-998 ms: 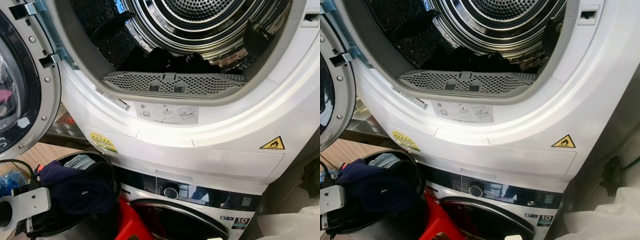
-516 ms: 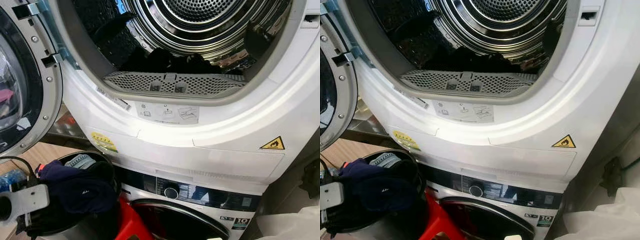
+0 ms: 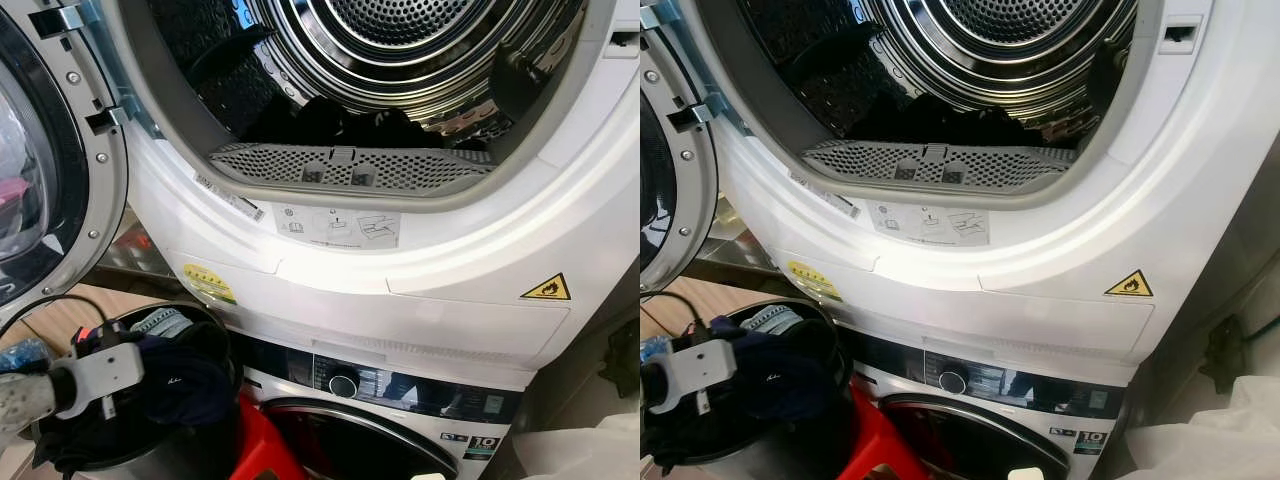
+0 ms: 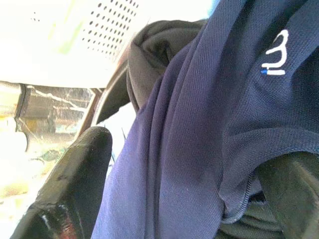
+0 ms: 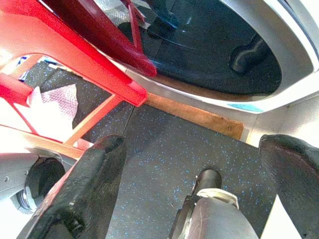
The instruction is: Clothes washing
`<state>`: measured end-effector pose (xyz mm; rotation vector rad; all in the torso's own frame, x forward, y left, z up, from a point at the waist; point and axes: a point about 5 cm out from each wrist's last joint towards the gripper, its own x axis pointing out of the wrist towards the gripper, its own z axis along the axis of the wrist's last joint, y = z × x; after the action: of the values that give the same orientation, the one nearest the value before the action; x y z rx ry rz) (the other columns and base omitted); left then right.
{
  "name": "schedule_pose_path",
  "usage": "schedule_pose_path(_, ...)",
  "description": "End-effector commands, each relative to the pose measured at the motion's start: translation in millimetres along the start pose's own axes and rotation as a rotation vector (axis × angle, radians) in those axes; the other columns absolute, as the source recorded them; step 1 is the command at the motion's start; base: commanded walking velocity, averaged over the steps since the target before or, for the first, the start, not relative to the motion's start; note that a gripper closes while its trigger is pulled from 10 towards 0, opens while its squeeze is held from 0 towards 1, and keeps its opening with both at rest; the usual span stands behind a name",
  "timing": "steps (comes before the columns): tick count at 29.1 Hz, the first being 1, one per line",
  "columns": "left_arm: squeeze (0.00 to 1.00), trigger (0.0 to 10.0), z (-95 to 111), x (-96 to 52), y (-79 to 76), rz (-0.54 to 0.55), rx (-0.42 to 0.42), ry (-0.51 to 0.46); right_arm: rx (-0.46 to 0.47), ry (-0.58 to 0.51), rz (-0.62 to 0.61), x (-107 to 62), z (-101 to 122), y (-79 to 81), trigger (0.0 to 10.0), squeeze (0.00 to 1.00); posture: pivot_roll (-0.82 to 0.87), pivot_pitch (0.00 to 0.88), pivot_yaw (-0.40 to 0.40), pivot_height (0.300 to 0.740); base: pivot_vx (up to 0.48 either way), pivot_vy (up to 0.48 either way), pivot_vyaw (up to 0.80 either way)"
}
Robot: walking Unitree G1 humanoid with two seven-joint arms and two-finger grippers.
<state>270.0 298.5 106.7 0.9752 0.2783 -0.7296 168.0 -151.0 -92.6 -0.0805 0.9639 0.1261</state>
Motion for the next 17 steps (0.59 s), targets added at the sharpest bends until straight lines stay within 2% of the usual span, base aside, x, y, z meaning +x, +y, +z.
schedule_pose_path(1,0.0,10.0,-5,-1.1,-0.5,-0.018,0.008,0.028,-0.003,0.009,0.007,-0.5,-3,3.2,10.0,0.0,0.03,0.016,0.122,0.74,0.0,0.0,0.0)
schedule_pose_path(8,0.0,10.0,-10,-2.4,-1.1,-0.05,-0.061,0.025,-0.002,0.012,0.003,-0.9,-5,2.1,10.0,0.0,0.03,0.014,0.119,0.74,0.0,0.0,0.0)
schedule_pose_path(9,0.0,10.0,-14,-4.2,-3.7,-0.068,-0.09,0.04,-0.003,0.014,0.004,-0.9,-5,2.4,10.0,0.0,0.03,0.016,0.118,0.74,0.0,0.0,0.0)
schedule_pose_path(14,0.0,10.0,-24,-11.7,-4.1,-0.062,-0.1,0.089,-0.005,0.014,0.006,-0.9,-5,2.8,10.0,0.0,0.03,0.016,0.116,0.74,0.0,0.0,0.0)
schedule_pose_path(17,0.0,10.0,-31,-16.6,-3.9,-0.054,-0.136,0.112,-0.009,0.012,0.006,-0.6,-4,2.0,10.0,0.0,0.03,0.018,0.114,0.74,0.0,0.0,0.0)
